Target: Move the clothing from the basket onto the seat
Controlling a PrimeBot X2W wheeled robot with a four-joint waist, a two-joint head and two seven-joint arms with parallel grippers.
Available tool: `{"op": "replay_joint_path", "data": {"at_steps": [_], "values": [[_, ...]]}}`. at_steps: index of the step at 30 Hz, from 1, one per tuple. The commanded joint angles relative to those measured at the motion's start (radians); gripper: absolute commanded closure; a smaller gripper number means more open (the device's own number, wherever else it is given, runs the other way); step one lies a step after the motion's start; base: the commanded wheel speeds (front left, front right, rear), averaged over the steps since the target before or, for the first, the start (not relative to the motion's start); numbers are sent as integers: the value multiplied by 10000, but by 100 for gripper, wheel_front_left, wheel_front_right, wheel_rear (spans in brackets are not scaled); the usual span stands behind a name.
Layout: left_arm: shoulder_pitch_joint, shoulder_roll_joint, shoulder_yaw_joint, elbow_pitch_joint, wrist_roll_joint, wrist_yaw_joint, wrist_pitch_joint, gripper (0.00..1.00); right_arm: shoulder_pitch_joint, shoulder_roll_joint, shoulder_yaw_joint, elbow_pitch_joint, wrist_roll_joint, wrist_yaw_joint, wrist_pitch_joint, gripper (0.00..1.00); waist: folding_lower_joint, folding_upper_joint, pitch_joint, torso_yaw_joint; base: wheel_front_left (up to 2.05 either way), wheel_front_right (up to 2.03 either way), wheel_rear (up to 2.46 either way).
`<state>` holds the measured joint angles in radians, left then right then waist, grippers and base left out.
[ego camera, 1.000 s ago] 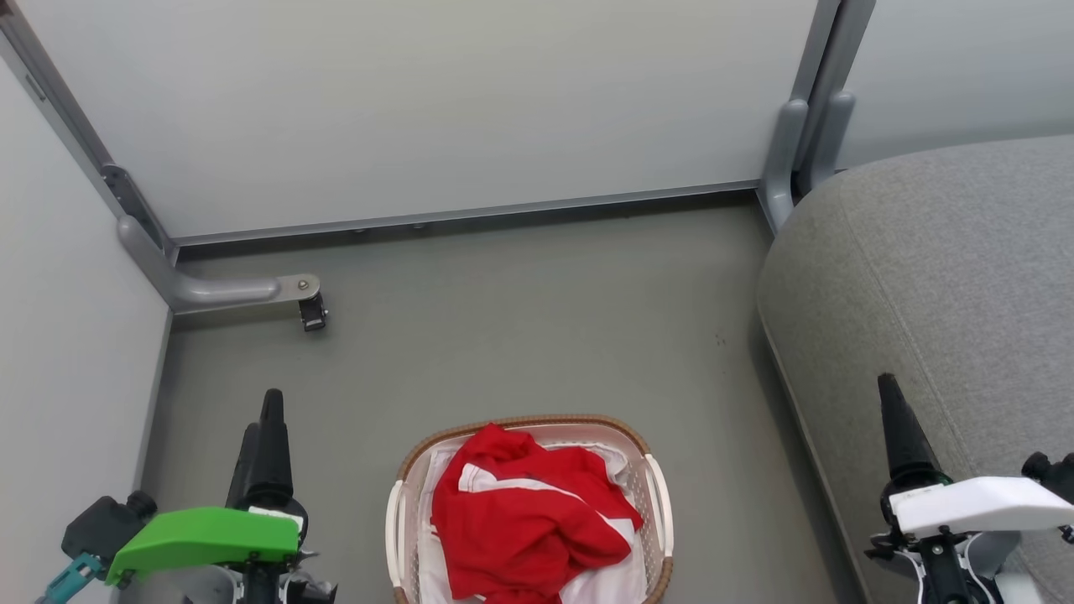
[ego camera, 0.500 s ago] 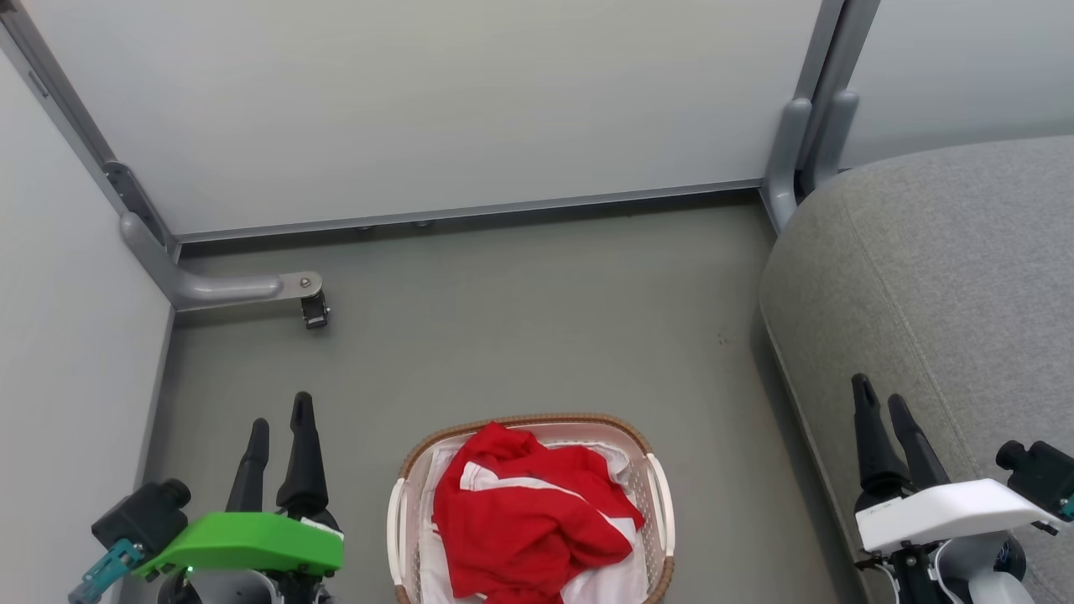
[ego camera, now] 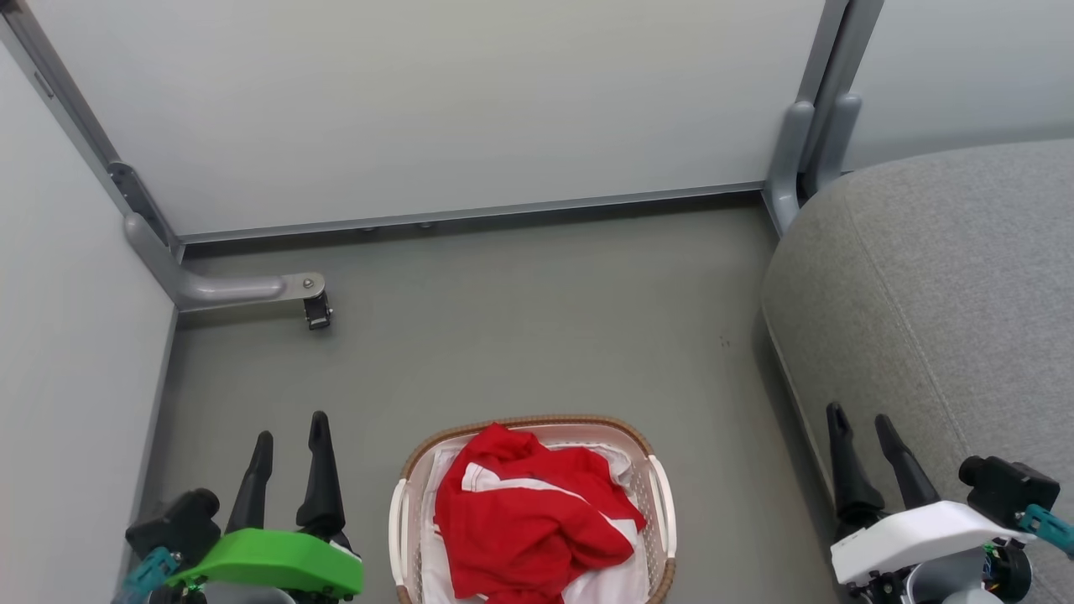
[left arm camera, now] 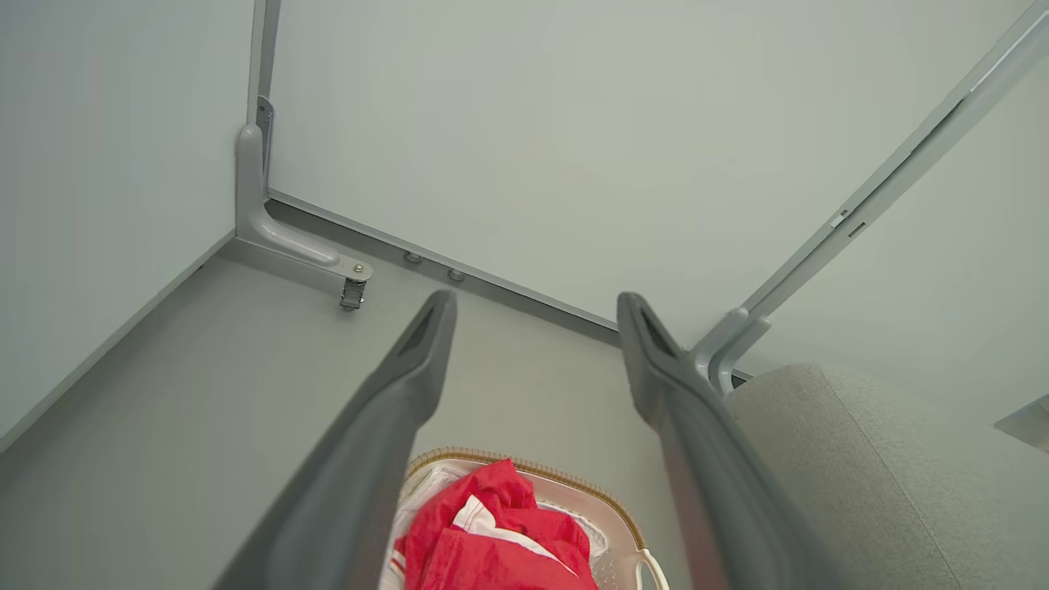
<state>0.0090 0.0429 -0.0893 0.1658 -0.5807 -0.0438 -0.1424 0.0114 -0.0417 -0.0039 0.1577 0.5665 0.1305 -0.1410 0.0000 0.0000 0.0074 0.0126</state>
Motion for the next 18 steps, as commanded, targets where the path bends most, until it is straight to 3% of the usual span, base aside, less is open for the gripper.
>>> {"op": "replay_joint_path", "data": {"at_steps": [1, 18], "values": [[33, 66, -3, -50, 329, 3, -96, 0, 38, -63, 43, -28, -351, 2, -104, 0, 0, 0, -3, 6, 0, 0, 0], [159, 79, -274, 355, 1881, -32, -492, 0, 105, -80, 306, 19, -2206, 3, -505, 0, 0, 0, 16, 92, 0, 0, 0]]}}
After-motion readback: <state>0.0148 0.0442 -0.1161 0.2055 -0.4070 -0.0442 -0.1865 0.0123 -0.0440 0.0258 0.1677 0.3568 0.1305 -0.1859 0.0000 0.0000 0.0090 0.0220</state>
